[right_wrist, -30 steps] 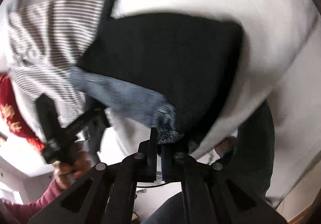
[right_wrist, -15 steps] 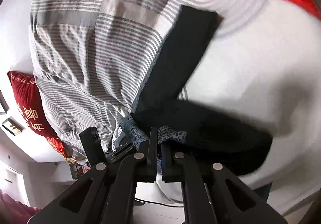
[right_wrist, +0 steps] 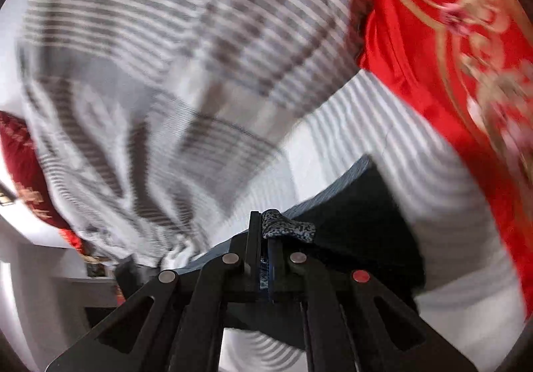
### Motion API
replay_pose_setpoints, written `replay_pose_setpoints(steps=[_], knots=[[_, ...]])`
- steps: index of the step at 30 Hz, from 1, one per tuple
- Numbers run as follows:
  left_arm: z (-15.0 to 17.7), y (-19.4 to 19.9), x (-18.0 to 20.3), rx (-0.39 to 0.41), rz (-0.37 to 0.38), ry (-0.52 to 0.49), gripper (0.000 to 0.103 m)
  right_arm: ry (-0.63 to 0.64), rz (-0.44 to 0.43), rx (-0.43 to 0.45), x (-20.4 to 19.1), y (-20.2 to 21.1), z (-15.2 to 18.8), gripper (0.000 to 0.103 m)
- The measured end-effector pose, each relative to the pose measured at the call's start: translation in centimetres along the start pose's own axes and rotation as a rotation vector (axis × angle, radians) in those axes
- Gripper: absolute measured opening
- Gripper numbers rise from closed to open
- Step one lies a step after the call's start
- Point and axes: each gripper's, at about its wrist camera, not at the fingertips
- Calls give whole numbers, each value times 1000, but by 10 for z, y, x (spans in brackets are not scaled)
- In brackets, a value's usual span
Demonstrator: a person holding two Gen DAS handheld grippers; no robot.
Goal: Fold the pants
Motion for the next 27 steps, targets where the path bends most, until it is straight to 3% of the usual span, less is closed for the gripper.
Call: replay_pose_setpoints(steps=[4, 5, 7, 8, 9, 12, 14, 18, 21, 23, 25, 27], knots=[[-6, 4, -19, 18, -33, 34, 19, -4, 158, -79, 20, -39, -21, 9], [-4, 5, -24, 16, -48, 33, 19, -11, 188, -95, 24, -43, -24, 15], [3, 10, -36, 5, -83, 27, 19, -20, 219, -101, 26, -42, -29, 45], [6, 12, -43, 2, -96, 25, 19, -3, 231, -87, 22, -37, -32, 65], [12, 15, -49, -5, -114, 23, 19, 23, 239, -73, 18, -31, -34, 73], [29, 19, -61, -32, -139, 33, 19, 131, 329, -17, -4, -10, -32, 73], [40, 15, -66, -56, -157, 40, 19, 195, 274, -36, -21, -3, -23, 70], [51, -5, -71, -83, -177, 69, 19, 298, 240, -191, -40, -34, 21, 59], [46, -26, -73, -73, -219, 61, 19, 355, 318, -290, -34, -78, 43, 53], [33, -31, -77, -19, -238, 45, 19, 373, 368, -283, -22, -97, 38, 47], [18, -35, -86, -27, -226, 65, 19, 345, 344, -233, -21, -94, 28, 47], [9, -26, -102, -21, -193, 117, 19, 345, 382, -232, -27, -91, 22, 47]])
Point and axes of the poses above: each gripper's, at about its wrist camera, not at the fingertips, and y roughly against the way its jaws point, x to its right, z to its underside, and after that the axes turned 2 degrees about x, right-handed
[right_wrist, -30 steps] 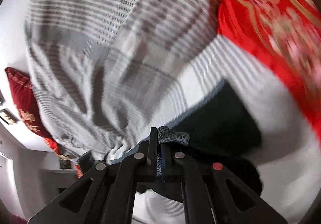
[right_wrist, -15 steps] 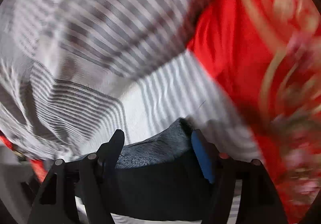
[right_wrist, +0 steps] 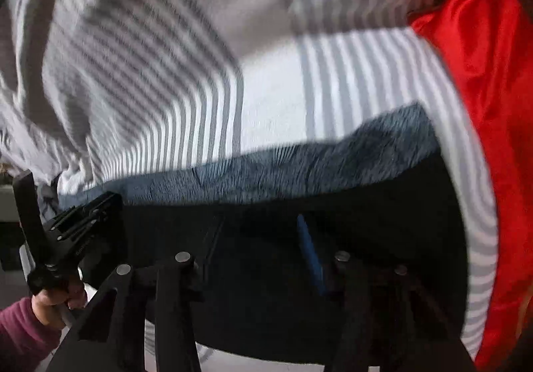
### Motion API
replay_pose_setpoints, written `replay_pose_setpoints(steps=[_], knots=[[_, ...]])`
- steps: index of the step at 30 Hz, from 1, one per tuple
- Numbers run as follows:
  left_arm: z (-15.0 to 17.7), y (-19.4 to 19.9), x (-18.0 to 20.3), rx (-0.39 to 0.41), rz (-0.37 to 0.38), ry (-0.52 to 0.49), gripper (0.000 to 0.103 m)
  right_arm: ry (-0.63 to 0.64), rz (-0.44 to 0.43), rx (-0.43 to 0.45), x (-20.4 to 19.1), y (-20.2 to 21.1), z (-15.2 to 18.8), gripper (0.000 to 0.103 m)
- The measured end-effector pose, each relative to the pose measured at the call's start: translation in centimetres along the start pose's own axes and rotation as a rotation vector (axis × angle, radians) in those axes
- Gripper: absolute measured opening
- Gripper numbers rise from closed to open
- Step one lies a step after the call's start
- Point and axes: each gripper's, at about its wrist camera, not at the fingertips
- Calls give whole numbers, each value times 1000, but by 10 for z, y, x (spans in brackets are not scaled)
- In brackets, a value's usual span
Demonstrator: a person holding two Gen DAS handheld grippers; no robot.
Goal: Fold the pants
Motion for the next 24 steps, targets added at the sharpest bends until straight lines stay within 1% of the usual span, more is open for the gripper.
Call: replay_pose_setpoints(steps=[1, 3, 4, 6, 9, 11, 12, 13, 14, 16, 19, 20, 22, 24], knots=[[-2, 6, -8, 16, 8, 8, 19, 6, 7, 2, -4, 7, -1, 47], [3, 19, -31, 30, 14, 24, 19, 28, -14, 11, -12, 17, 1, 50], [10, 23, -48, 16, 20, 39, 19, 44, -21, 17, -20, 22, 4, 52], [22, 28, -76, -5, 1, 57, 19, 64, -45, 20, -38, 25, 9, 60], [38, 38, -126, 1, -62, 74, 19, 82, -79, 8, -70, 18, 21, 61], [41, 41, -162, -2, -65, 91, 19, 88, -98, 1, -96, 9, 29, 61], [41, 40, -175, -4, -69, 82, 19, 84, -108, -4, -109, 4, 34, 61], [41, 39, -189, -8, -69, 58, 19, 80, -113, -8, -116, 0, 35, 61], [37, 32, -190, -20, -57, 18, 19, 70, -121, -12, -127, -5, 39, 61], [36, 25, -204, -27, -30, -59, 19, 57, -133, -16, -143, -14, 46, 61], [21, 4, -211, -45, 15, -167, 19, 36, -146, -23, -159, -21, 61, 61], [16, -6, -215, -56, 40, -194, 19, 36, -147, -28, -164, -23, 65, 61], [14, -15, -216, -73, 92, -243, 19, 47, -142, -40, -174, -26, 70, 61], [19, -19, -214, -84, 125, -290, 19, 63, -140, -44, -183, -28, 72, 61]])
Point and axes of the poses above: each gripper's, at about its wrist camera, not at the fingertips, and y roughly against the way its jaws point, x to its right, z to its underside, and after that the axes turned 2 degrees about x, right-handed
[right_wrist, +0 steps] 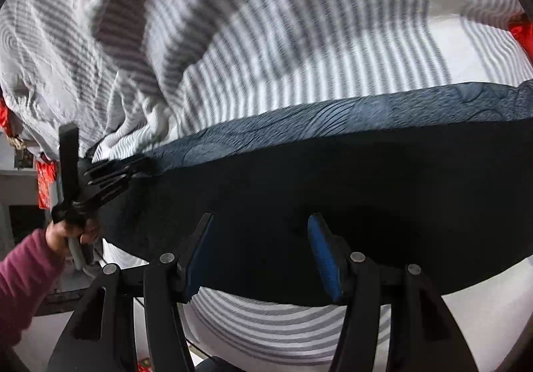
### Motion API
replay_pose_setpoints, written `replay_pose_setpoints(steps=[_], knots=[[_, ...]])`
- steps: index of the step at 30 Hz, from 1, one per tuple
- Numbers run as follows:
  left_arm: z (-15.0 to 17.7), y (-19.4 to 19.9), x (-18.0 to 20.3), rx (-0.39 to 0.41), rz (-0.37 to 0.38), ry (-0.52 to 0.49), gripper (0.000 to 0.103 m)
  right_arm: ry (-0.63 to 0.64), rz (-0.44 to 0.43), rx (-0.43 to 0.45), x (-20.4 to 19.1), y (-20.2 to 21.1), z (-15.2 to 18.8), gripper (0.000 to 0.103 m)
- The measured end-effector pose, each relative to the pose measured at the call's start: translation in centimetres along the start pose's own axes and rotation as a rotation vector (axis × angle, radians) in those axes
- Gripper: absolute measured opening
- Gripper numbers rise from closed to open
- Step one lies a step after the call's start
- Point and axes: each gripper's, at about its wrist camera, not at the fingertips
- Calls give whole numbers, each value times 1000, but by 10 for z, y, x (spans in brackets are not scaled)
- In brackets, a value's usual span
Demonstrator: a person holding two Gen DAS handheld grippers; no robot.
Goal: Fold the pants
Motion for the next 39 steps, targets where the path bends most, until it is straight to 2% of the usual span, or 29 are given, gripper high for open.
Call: replay_pose_setpoints(steps=[4, 9, 13, 15, 16, 17, 18, 19, 22, 24, 28, 30, 32, 34, 36, 37, 39], knots=[[9, -4, 14, -8, 7, -86, 19, 54, 17, -4, -13, -1, -8, 61], [8, -23, 18, -58, 24, -125, 19, 212, 53, -10, -39, -18, -44, 61], [13, -34, 18, -65, 31, -148, 19, 390, 81, -66, -71, -55, -70, 61], [18, -34, 20, -51, 19, -168, 19, 451, 98, -115, -83, -78, -73, 61], [24, -33, 26, -40, 3, -180, 19, 488, 137, -152, -86, -91, -70, 60], [27, -39, 40, -33, -7, -183, 19, 513, 173, -180, -87, -99, -65, 39], [30, -36, 48, -22, -15, -181, 12, 539, 230, -201, -89, -106, -60, 3], [34, -28, 65, -6, -29, -173, 5, 549, 253, -183, -92, -105, -56, 3], [39, -18, 62, 38, -52, -138, 5, 516, 271, -122, -95, -89, -60, 0], [36, -16, 53, 54, -66, -102, 5, 493, 282, -71, -97, -78, -71, 0], [26, -28, 17, 43, -159, 14, 5, 386, 245, -62, -89, -78, -97, 0], [27, -31, -3, 33, -177, 125, 5, 334, 211, -67, -83, -81, -99, 0], [32, -20, -6, 62, -186, 150, 5, 302, 179, -63, -79, -76, -91, 2], [42, -5, -1, 83, -195, 129, 5, 319, 187, -72, -80, -68, -79, 15], [60, 10, 2, 90, -204, 116, 5, 344, 203, -65, -81, -58, -65, 45], [69, 14, -3, 90, -213, 121, 5, 339, 198, -63, -79, -53, -57, 49], [81, 20, -19, 80, -223, 150, 5, 305, 165, -74, -76, -44, -44, 50]])
Point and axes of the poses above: each gripper's, at about its wrist camera, not at the fingertips, and y roughly against the way its jaws point, x to its right, z to its underside, and after that the axes turned 2 degrees about x, right-handed
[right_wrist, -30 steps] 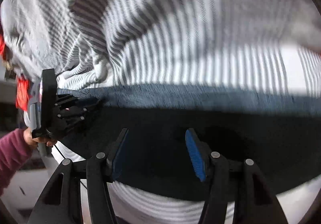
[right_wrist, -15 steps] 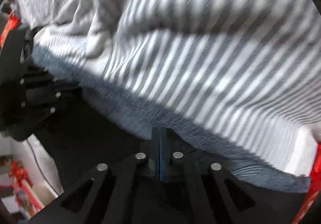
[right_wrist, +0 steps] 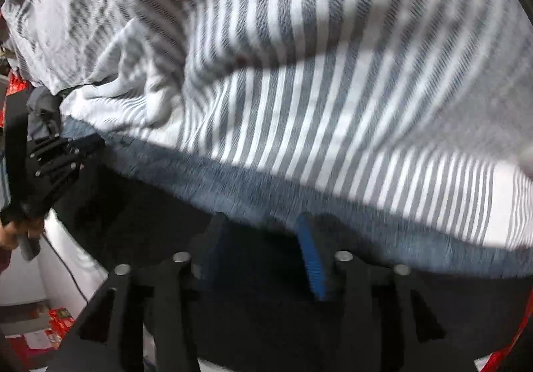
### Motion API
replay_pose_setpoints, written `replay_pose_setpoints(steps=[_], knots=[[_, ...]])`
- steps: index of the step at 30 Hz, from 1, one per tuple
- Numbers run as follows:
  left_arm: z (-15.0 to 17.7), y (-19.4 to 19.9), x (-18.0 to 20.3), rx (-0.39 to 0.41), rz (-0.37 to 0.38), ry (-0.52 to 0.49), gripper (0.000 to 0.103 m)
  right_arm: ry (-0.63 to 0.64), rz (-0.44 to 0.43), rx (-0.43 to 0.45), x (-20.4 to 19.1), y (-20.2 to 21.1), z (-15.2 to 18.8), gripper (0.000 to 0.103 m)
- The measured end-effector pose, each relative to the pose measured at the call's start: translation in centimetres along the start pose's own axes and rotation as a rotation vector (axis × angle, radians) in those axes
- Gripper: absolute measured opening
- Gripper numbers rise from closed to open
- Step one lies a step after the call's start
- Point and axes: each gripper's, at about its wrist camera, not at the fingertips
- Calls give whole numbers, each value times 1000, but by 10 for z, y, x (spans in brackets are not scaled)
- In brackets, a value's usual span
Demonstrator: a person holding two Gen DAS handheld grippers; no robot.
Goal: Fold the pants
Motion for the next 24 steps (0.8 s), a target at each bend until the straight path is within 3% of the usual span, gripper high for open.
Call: replay_pose_setpoints(steps=[8, 12, 17, 24], knots=[[32, -12, -127, -66, -44, 300, 5, -109, -96, -9, -15, -6, 36, 50], [39, -23, -166, -88, -20, 350, 5, -87, -122, -23, -41, -20, 36, 50], [3, -40, -184, -95, 96, 323, 5, -45, -150, -28, -81, -32, 27, 50], [-3, -45, -196, -112, 294, 302, 5, -19, -164, -39, -103, -32, 25, 50]])
Point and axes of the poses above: each gripper's, at about its wrist camera, not at the fingertips, and y roughly against the way its jaws point, x to its right, z to its underside, and after that the axes turned 2 degrees about x, right-handed
